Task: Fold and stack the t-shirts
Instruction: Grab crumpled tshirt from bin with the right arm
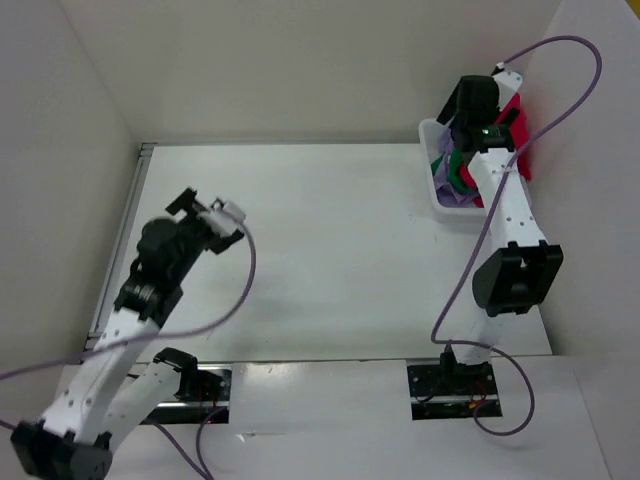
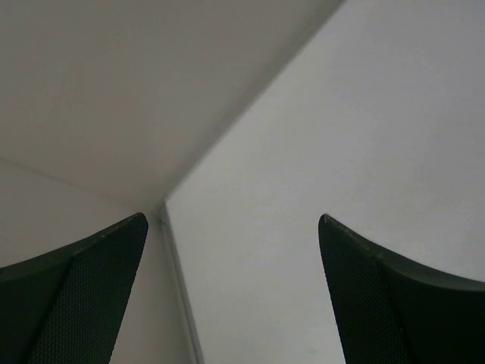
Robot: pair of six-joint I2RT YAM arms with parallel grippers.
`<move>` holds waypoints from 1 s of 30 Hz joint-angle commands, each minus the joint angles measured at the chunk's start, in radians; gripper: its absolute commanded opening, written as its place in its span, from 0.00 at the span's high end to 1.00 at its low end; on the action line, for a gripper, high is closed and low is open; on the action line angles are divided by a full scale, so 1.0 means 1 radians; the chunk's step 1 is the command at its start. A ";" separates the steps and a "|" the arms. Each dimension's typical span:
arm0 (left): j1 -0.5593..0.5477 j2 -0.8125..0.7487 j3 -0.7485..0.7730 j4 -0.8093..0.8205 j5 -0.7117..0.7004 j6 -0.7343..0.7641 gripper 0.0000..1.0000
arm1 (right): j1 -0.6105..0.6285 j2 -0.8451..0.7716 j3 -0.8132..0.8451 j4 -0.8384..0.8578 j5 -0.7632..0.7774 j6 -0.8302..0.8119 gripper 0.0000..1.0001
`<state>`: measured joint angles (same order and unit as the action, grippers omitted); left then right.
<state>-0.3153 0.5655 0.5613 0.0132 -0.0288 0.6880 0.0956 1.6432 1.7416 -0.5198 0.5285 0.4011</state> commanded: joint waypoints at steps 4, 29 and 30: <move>0.123 0.675 0.529 -0.381 0.157 -0.321 0.00 | -0.151 0.371 0.465 -0.227 0.109 -0.085 0.01; 0.134 1.120 0.855 -0.455 0.282 -0.435 0.00 | -0.350 0.837 0.909 -0.359 0.031 -0.048 0.70; 0.134 1.120 0.855 -0.455 0.273 -0.424 0.00 | -0.350 0.837 0.918 -0.359 0.031 -0.048 0.90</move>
<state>-0.1802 1.6775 1.3781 -0.4290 0.2237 0.2810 -0.2562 2.4825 2.5870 -0.8623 0.5797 0.3462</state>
